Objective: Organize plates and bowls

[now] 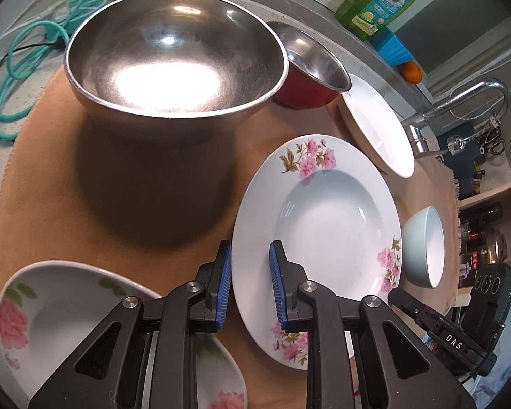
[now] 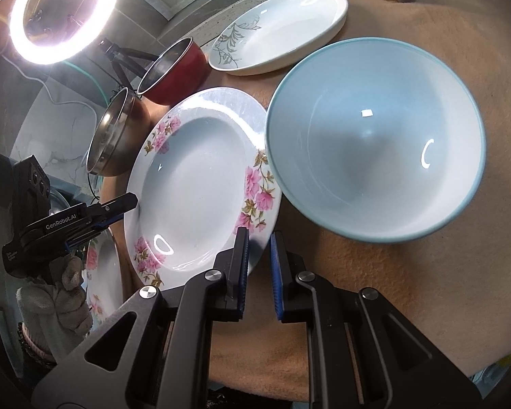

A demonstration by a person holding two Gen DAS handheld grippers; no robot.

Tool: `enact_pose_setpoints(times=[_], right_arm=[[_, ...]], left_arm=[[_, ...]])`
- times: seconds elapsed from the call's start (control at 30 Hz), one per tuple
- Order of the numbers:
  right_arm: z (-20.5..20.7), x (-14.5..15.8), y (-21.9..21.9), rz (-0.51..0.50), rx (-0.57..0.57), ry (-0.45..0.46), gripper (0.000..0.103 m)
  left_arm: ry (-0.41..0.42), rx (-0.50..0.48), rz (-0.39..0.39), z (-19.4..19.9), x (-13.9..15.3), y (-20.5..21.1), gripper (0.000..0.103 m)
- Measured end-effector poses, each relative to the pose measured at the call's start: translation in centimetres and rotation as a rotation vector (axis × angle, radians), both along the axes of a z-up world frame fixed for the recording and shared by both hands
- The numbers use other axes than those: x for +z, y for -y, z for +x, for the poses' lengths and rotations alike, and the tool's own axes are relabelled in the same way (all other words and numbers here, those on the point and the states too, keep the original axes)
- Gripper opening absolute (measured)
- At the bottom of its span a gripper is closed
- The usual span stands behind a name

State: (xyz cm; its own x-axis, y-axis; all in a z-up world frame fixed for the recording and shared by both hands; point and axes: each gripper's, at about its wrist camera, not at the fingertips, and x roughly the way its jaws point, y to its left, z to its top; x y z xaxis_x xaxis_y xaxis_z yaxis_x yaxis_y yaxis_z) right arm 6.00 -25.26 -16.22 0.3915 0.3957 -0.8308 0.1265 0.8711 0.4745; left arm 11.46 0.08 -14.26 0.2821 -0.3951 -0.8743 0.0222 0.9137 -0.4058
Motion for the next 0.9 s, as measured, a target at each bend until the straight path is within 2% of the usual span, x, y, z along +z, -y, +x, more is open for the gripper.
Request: enact_pose_setpoints(times=[0.9], right_arm=[[-3.4, 0.0, 0.3, 0.013, 0.02, -0.027, 0.013]], left_arm=[[0.011, -0.052, 0.049, -3.1, 0.8, 1.4, 0.02]])
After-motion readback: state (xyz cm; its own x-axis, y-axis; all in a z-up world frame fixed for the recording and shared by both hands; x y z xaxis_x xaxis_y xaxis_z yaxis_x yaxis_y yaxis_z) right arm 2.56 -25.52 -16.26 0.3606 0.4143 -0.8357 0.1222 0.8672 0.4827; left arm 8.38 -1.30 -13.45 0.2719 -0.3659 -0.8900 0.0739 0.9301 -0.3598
